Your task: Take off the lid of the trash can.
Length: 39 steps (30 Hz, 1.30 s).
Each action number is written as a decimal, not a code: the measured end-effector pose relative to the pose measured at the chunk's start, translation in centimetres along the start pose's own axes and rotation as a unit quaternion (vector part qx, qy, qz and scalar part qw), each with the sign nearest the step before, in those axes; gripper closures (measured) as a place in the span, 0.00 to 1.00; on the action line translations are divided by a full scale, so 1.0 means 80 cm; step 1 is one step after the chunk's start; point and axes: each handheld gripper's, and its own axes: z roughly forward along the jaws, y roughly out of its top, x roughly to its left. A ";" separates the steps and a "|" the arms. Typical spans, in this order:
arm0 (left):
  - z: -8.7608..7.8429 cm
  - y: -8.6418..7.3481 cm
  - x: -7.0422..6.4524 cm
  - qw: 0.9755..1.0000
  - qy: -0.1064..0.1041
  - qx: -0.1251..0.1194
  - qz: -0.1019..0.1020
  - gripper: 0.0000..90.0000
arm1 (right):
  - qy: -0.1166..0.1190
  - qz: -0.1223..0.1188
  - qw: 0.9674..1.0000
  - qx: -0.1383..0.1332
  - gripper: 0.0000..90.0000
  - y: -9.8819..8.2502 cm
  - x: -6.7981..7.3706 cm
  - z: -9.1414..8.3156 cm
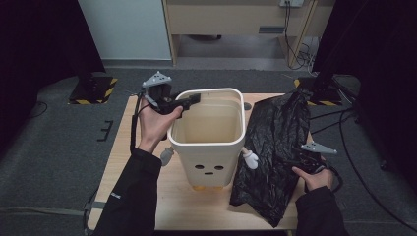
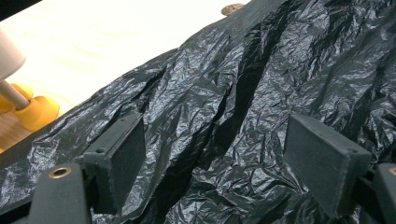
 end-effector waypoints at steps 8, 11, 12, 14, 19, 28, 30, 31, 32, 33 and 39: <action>-0.049 0.031 -0.009 0.997 0.024 -0.060 0.034 0.64 | -0.002 0.001 1.000 0.000 0.23 -0.001 -0.001 -0.001; -0.084 0.034 -0.003 0.994 0.046 -0.090 0.042 0.64 | -0.003 0.001 1.000 0.002 0.23 -0.001 -0.001 0.000; -0.092 0.033 0.001 0.993 0.053 -0.092 0.044 0.64 | -0.003 -0.001 1.000 0.003 0.23 -0.001 -0.001 0.000; -0.101 0.030 0.005 0.993 0.062 -0.095 0.045 0.64 | -0.004 -0.002 1.000 0.003 0.23 -0.001 0.000 0.000; -0.146 0.000 0.044 0.987 0.109 -0.112 0.028 0.64 | -0.006 -0.005 1.000 0.005 0.23 -0.002 0.000 0.001; -0.190 -0.055 0.110 0.974 0.202 -0.100 -0.003 0.64 | -0.008 -0.015 1.000 0.008 0.24 -0.003 0.001 0.000; -0.194 -0.070 0.124 0.972 0.215 -0.097 -0.011 0.64 | -0.009 -0.012 1.000 0.006 0.24 -0.003 0.001 0.000; -0.196 -0.087 0.136 0.969 0.226 -0.093 -0.017 0.64 | -0.008 -0.013 1.000 0.007 0.24 -0.003 0.001 0.000; -0.196 -0.087 0.136 0.969 0.226 -0.093 -0.017 0.64 | -0.008 -0.013 1.000 0.007 0.24 -0.003 0.001 0.000; -0.195 -0.107 0.146 0.966 0.243 -0.088 -0.022 0.64 | -0.007 -0.014 1.000 0.008 0.24 -0.003 0.002 0.000; -0.180 -0.176 0.170 0.960 0.273 -0.052 -0.028 0.64 | -0.007 -0.012 1.000 0.011 0.24 -0.005 0.002 0.001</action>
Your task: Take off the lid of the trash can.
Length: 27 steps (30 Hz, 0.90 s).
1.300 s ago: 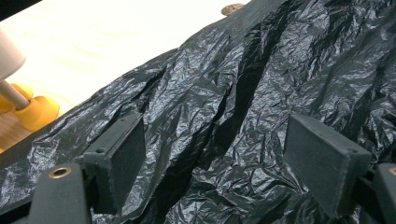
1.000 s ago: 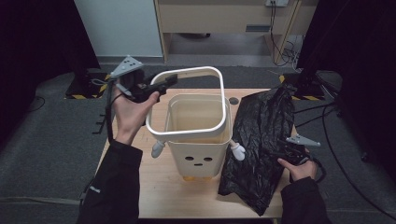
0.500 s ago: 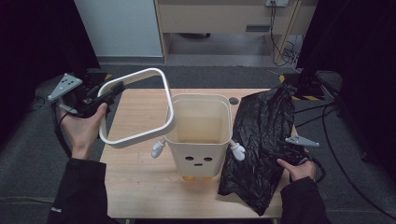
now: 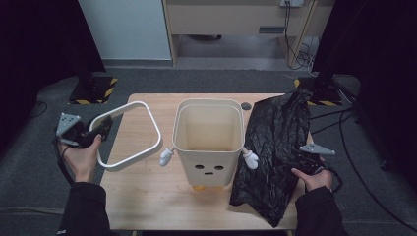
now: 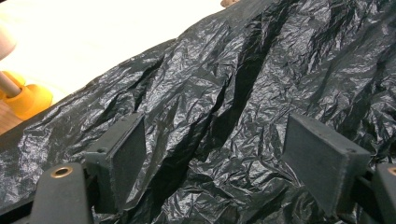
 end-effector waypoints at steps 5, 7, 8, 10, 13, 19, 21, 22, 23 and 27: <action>0.019 -0.047 0.007 0.999 0.019 0.040 0.008 0.64 | -0.003 -0.014 1.000 0.001 0.25 0.000 -0.001 0.000; 0.026 -0.062 0.006 0.998 0.032 0.059 0.021 0.64 | -0.004 -0.021 1.000 0.003 0.25 -0.001 -0.001 0.000; 0.031 -0.069 0.006 0.997 0.033 0.069 0.027 0.64 | -0.005 -0.024 1.000 0.004 0.26 -0.002 -0.001 0.001; 0.041 -0.084 0.005 0.995 0.032 0.087 0.033 0.64 | -0.004 -0.024 1.000 0.006 0.26 -0.002 -0.001 0.002; 0.053 -0.101 0.001 0.994 0.011 0.099 0.034 0.64 | -0.003 -0.021 1.000 0.004 0.25 -0.002 0.000 0.001; 0.070 -0.123 -0.007 0.990 0.003 0.133 0.045 0.64 | -0.003 -0.022 1.000 0.005 0.25 -0.001 -0.001 0.002; 0.082 -0.138 -0.008 0.984 0.000 0.172 0.047 0.64 | -0.003 -0.022 1.000 0.006 0.26 -0.001 -0.001 0.002; 0.084 -0.141 -0.008 0.982 -0.002 0.179 0.053 0.63 | -0.004 -0.021 1.000 0.007 0.26 -0.001 -0.001 0.002; 0.085 -0.142 -0.008 0.982 -0.004 0.180 0.049 0.63 | -0.004 -0.022 1.000 0.007 0.26 -0.001 -0.001 0.002; 0.088 -0.146 -0.010 0.981 -0.012 0.192 0.038 0.63 | -0.004 -0.021 1.000 0.006 0.26 -0.001 -0.001 0.002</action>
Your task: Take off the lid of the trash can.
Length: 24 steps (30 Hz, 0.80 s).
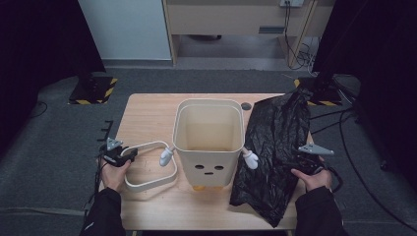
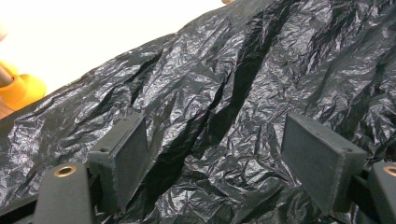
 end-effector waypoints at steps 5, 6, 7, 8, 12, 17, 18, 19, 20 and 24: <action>0.002 -0.006 -0.001 0.999 -0.039 0.022 -0.006 0.61 | 0.001 0.000 1.000 -0.001 0.26 0.001 0.001 0.000; 0.001 -0.007 0.000 0.999 -0.045 0.027 -0.006 0.60 | 0.001 0.001 1.000 -0.001 0.26 0.001 0.000 0.000; -0.001 -0.008 0.001 0.998 -0.053 0.034 -0.008 0.58 | 0.000 -0.001 1.000 -0.001 0.26 0.001 0.000 0.000; -0.004 -0.007 0.002 0.998 -0.056 0.032 -0.010 0.54 | 0.000 0.000 1.000 -0.001 0.26 0.001 -0.001 0.000; -0.037 0.004 0.010 0.995 -0.079 -0.031 -0.043 0.40 | 0.000 0.003 1.000 -0.004 0.26 0.002 -0.001 -0.002; -0.091 0.005 0.019 0.990 -0.075 -0.104 -0.058 0.29 | -0.004 0.019 1.000 -0.018 0.24 0.005 -0.002 -0.013; -0.101 0.003 0.020 0.990 -0.069 -0.112 -0.057 0.27 | -0.005 0.019 1.000 -0.020 0.24 0.005 -0.002 -0.015; -0.106 0.001 0.020 0.990 -0.066 -0.115 -0.054 0.25 | -0.005 0.018 1.000 -0.023 0.24 0.008 -0.002 -0.018; -0.112 0.000 0.020 0.990 -0.061 -0.119 -0.054 0.24 | -0.006 0.019 0.999 -0.026 0.23 0.009 -0.001 -0.020; -0.121 -0.001 0.011 0.990 -0.044 -0.125 -0.046 0.21 | -0.008 0.023 0.999 -0.039 0.23 0.018 0.001 -0.027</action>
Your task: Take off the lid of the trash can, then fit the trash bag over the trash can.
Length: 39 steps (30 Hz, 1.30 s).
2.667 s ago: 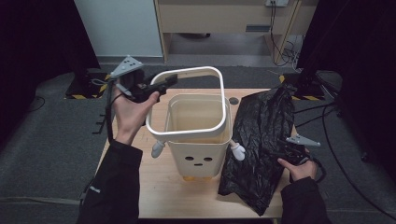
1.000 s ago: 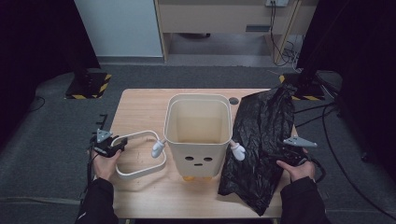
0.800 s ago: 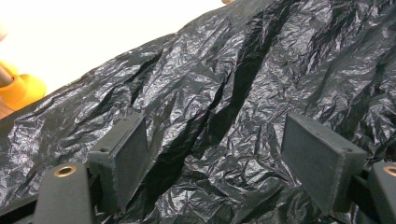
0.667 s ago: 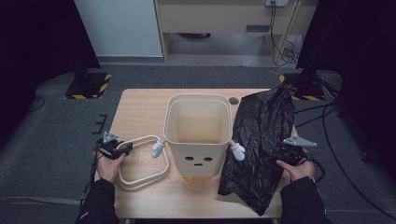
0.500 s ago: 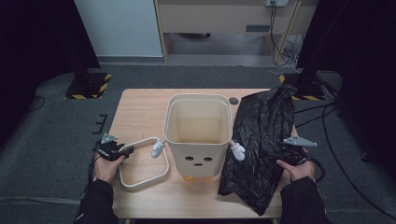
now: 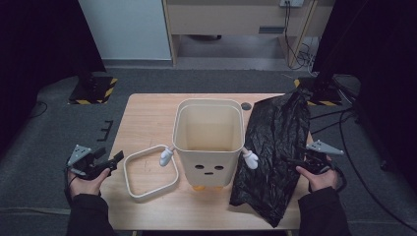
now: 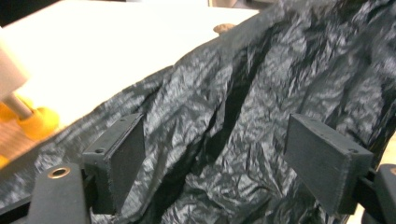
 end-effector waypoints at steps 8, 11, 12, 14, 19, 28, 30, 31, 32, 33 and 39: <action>0.012 -0.010 -0.039 0.999 -0.017 0.016 0.038 0.20 | -0.026 0.001 0.999 0.030 0.20 -0.019 0.003 -0.009; 0.017 -0.013 -0.046 0.998 -0.019 0.024 0.047 0.20 | -0.053 0.025 0.996 0.061 0.20 -0.036 -0.001 -0.006; 0.017 -0.013 -0.046 0.998 -0.019 0.024 0.047 0.20 | -0.053 0.025 0.996 0.061 0.20 -0.036 -0.001 -0.006; 0.020 -0.015 -0.048 0.998 -0.019 0.032 0.053 0.21 | -0.071 0.037 0.993 0.086 0.21 -0.045 -0.001 -0.004; 0.020 -0.016 -0.044 0.998 -0.015 0.036 0.052 0.22 | -0.078 0.029 0.990 0.113 0.21 -0.052 0.008 0.003; 0.021 -0.019 -0.042 0.998 -0.011 0.039 0.048 0.23 | -0.088 0.026 0.985 0.145 0.21 -0.058 0.016 0.013; 0.022 -0.019 -0.042 0.998 -0.011 0.041 0.049 0.23 | -0.091 0.025 0.983 0.159 0.23 -0.059 0.016 0.014; 0.022 -0.019 -0.042 0.998 -0.011 0.041 0.050 0.23 | -0.093 0.024 0.982 0.164 0.23 -0.060 0.017 0.015; 0.022 -0.019 -0.042 0.998 -0.011 0.041 0.050 0.24 | -0.093 0.024 0.982 0.164 0.23 -0.060 0.017 0.015; 0.022 -0.019 -0.042 0.998 -0.011 0.042 0.051 0.24 | -0.094 0.022 0.980 0.174 0.24 -0.062 0.018 0.017; 0.024 -0.019 -0.044 0.997 -0.013 0.045 0.056 0.25 | -0.105 0.009 0.979 0.177 0.31 -0.064 0.018 0.022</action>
